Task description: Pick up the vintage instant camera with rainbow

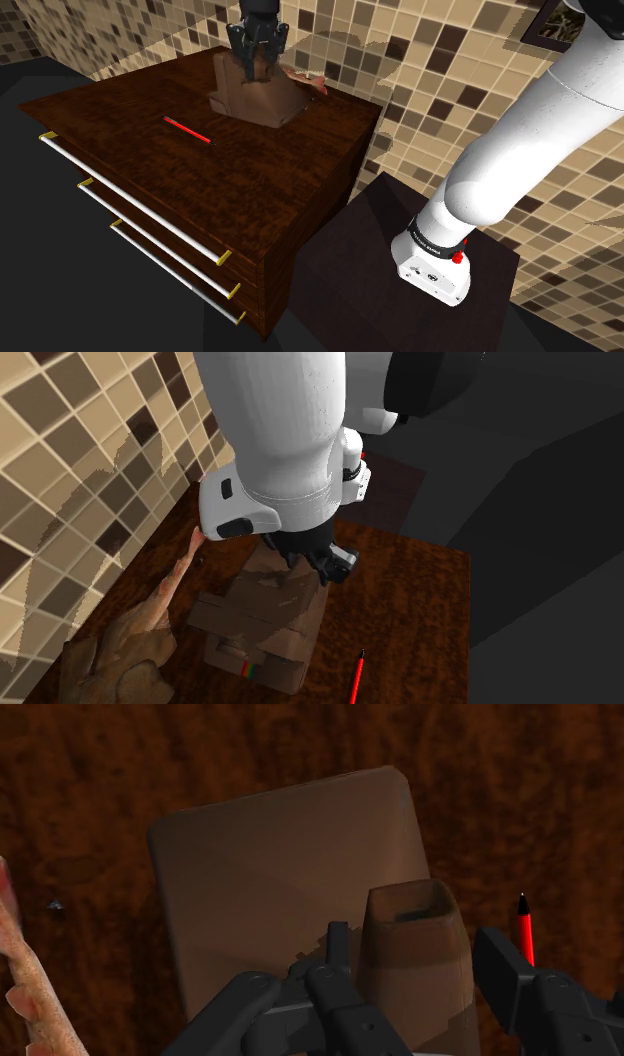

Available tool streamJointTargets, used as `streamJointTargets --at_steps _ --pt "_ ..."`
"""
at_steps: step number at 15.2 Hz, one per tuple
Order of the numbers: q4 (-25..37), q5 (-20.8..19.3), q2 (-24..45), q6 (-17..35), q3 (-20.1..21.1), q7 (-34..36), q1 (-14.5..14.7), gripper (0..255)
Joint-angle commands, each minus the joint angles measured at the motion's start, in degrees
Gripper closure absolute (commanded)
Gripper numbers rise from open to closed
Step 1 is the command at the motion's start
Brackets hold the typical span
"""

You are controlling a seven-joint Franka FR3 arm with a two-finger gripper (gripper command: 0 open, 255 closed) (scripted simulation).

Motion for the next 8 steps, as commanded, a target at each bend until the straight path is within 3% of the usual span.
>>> streamJointTargets --at_steps 1,8 --pt "1.79 -0.04 0.08 -1.52 0.04 0.21 0.03 255" --pt "6.21 -0.18 0.49 -5.53 -0.01 0.51 -0.01 255"
